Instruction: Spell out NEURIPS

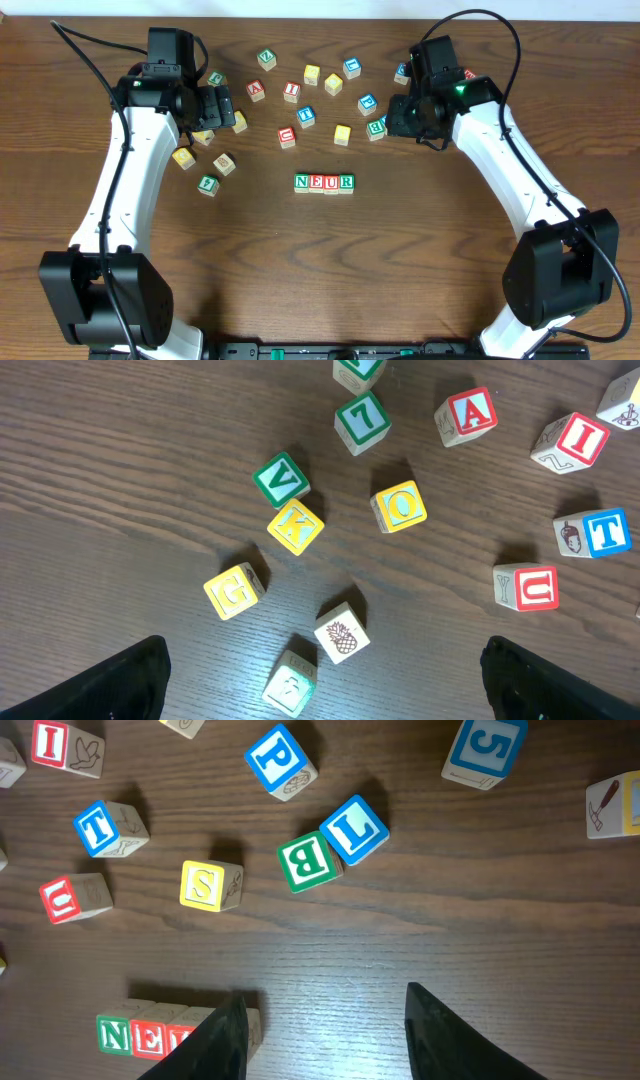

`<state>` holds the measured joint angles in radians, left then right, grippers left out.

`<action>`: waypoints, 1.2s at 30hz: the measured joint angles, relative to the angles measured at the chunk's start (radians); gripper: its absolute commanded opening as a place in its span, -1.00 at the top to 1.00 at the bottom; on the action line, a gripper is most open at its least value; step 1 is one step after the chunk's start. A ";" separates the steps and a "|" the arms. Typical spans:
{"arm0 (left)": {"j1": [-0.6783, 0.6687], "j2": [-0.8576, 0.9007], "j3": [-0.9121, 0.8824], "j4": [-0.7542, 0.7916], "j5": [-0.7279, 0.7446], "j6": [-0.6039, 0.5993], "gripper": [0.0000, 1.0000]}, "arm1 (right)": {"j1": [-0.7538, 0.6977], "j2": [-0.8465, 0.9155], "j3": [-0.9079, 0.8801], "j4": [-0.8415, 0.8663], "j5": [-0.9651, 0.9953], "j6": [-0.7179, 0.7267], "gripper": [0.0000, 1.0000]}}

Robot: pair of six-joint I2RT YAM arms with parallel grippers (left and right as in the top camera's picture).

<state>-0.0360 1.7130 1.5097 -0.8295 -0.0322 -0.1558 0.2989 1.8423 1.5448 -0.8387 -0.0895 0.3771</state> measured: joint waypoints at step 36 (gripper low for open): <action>0.000 0.000 0.000 0.007 0.000 0.000 -0.95 | 0.022 0.000 0.000 0.034 0.000 -0.023 -0.18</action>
<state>-0.0360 1.7130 1.5097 -0.8223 -0.0322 -0.1562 0.3210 1.8423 1.5448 -0.8051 -0.0891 0.3546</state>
